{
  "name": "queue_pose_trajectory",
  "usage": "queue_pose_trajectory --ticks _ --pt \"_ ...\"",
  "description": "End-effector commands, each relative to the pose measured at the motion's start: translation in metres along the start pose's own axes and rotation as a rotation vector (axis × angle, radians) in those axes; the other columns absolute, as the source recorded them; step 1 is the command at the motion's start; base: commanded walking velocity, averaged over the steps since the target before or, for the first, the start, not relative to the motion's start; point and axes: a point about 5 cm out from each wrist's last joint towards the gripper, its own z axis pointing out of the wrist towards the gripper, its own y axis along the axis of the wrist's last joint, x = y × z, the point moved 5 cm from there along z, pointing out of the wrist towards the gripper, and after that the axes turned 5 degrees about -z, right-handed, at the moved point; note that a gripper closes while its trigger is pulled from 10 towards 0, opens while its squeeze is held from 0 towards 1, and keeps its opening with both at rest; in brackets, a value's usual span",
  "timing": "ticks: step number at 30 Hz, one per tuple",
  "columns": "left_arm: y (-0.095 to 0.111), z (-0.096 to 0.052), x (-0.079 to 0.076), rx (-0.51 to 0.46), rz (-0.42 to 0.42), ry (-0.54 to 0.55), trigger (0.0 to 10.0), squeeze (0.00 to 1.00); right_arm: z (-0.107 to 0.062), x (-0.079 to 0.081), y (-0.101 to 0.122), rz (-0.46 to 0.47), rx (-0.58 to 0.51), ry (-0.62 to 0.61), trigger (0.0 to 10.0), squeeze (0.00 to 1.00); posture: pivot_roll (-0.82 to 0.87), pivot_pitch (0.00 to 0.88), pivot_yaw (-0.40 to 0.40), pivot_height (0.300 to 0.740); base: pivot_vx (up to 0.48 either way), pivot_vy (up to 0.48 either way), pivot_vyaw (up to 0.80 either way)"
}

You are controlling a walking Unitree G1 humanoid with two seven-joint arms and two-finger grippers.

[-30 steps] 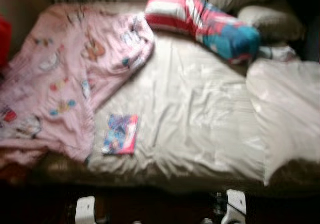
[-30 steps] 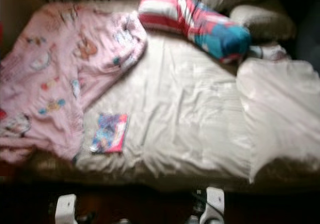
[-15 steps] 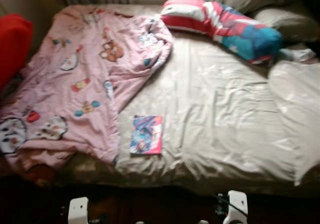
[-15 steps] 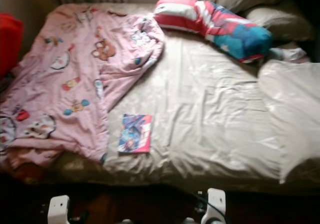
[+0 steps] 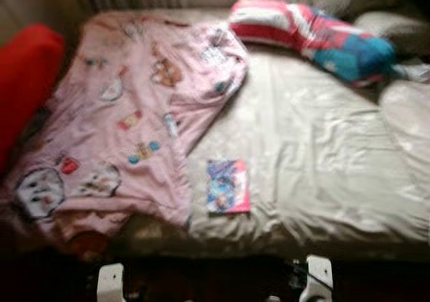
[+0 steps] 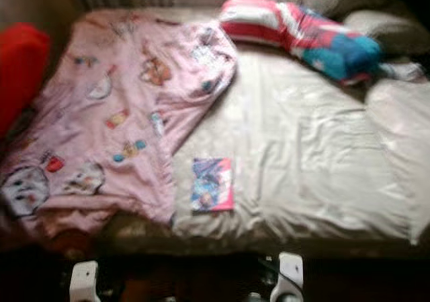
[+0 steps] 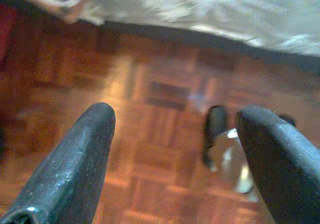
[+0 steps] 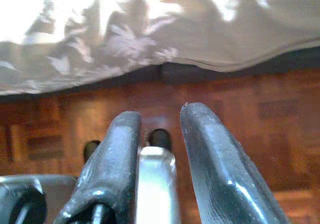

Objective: Clean up the room

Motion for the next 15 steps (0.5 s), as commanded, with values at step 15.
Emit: queue_pose_trajectory --ticks 15 --pt "-0.019 -0.002 -0.021 0.038 0.005 -0.028 10.0 0.00 -0.003 0.000 -0.013 -0.003 0.036 -0.001 10.0 0.00 -0.03 0.200 0.031 0.740 0.000 0.090 0.00"
